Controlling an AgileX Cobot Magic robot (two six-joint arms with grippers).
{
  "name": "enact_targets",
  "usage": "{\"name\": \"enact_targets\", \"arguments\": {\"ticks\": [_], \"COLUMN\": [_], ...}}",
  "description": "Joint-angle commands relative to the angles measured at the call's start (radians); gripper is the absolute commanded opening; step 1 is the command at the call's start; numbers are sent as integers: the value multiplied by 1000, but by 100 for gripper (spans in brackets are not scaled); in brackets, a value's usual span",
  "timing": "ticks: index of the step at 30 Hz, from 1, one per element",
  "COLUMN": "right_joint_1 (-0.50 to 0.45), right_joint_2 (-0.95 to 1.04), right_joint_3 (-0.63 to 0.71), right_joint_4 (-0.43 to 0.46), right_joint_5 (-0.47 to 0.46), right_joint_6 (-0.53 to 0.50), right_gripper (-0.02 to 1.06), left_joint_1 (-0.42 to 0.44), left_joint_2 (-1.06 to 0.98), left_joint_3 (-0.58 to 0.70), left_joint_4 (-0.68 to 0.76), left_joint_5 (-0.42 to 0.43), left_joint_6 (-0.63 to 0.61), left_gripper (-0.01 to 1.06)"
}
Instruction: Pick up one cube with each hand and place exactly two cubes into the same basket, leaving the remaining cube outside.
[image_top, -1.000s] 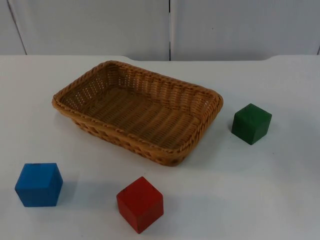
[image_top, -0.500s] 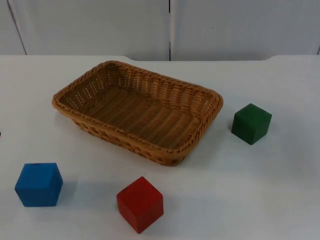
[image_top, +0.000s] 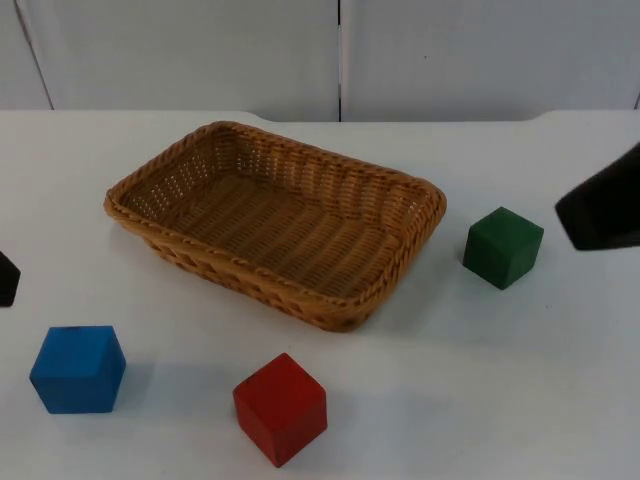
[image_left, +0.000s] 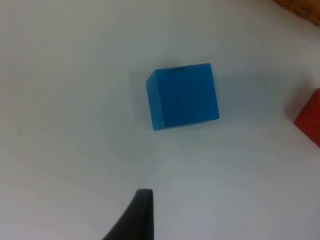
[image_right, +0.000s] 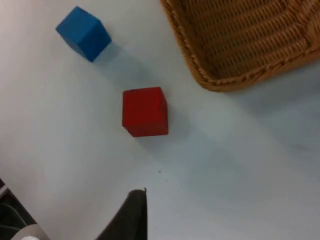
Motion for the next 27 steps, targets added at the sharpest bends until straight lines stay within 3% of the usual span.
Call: {"name": "enact_targets", "arguments": {"ticks": [1,14,19,27], "right_joint_1": [49,207,251,293], "right_joint_2": [29,286,390,569], "right_joint_3": [-3,-7,-86,-256], "right_joint_4": [-38,-38,-50,-257], "right_joint_5": [-20,-78,-57,6], "right_joint_6": [54,78,118,321], "right_gripper": [105,105,105,105], "left_joint_1": [3,3,-6,-79], "left_joint_2": [1,69,107,202], "left_joint_3": [-5,-5,-5,-5], "left_joint_4": [-30,-73,-83,-90], "left_joint_5": [-8,-25,-55,-166], "left_joint_6": [5,27,29,22], "left_gripper": [105,105,105,105]}}
